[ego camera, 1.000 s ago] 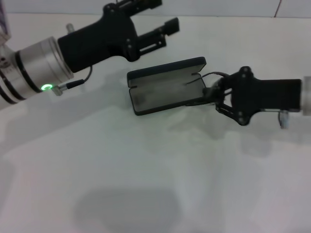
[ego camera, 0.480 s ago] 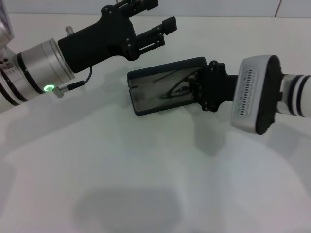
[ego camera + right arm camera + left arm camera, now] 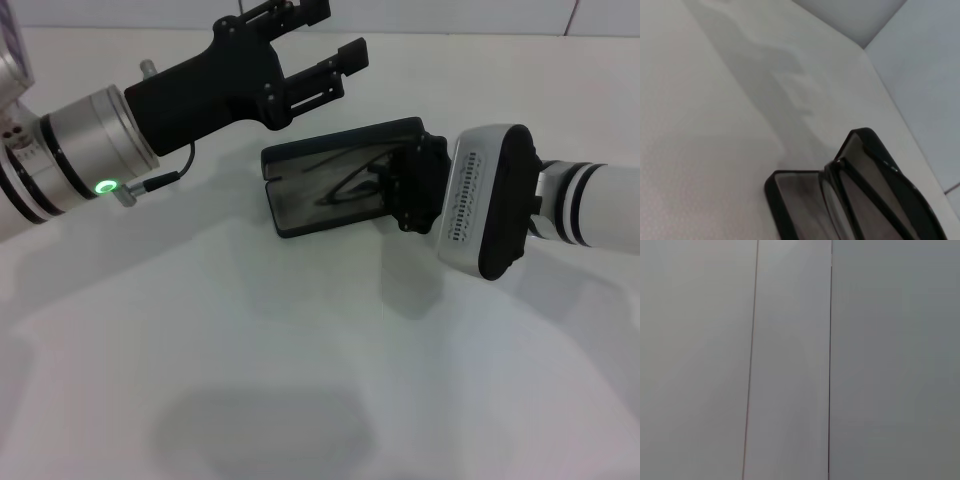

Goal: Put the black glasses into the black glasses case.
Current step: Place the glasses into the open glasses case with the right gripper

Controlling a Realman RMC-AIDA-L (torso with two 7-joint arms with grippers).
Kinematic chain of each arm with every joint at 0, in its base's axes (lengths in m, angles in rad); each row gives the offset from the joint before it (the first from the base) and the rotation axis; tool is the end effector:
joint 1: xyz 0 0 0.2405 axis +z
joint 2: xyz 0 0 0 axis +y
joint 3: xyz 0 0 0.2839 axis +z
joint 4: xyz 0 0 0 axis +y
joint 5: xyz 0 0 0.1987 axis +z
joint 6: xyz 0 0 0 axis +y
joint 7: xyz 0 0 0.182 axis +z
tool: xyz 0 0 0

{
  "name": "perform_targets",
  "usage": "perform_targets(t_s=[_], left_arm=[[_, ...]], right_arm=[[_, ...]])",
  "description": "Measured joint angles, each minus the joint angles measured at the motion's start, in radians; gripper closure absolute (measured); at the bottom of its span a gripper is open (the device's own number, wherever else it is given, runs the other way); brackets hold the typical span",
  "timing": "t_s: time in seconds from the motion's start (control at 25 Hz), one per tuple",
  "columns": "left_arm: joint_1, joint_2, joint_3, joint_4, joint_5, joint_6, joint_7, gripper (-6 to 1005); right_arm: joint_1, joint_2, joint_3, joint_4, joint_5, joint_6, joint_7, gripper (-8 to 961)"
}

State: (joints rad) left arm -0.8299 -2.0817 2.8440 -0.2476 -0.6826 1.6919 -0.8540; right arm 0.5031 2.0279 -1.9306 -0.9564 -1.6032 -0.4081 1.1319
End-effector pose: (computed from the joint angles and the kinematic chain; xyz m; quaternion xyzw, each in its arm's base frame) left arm -0.1696 0.3871 -0.0470 -0.8690 -0.0778 -0.4497 0.1912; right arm 0.2018 0.3999 -0.1333 -0.9373 -0.1562 -0.0048 0.3115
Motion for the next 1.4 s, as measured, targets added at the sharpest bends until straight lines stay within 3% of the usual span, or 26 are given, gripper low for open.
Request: perform_targets(t_s=[1.0, 1.4], left_arm=[[0.003, -0.005, 0.0, 0.008, 0.006, -0.012, 0.0, 290], [0.011, -0.006, -0.001, 0.008, 0.003, -0.012, 0.0, 290]], right_arm=[[0.009, 0.0, -0.018, 0.017, 0.025, 0.003, 0.014, 711], [0.007, -0.006, 0.002, 0.01, 0.011, -0.062, 0.025, 671]])
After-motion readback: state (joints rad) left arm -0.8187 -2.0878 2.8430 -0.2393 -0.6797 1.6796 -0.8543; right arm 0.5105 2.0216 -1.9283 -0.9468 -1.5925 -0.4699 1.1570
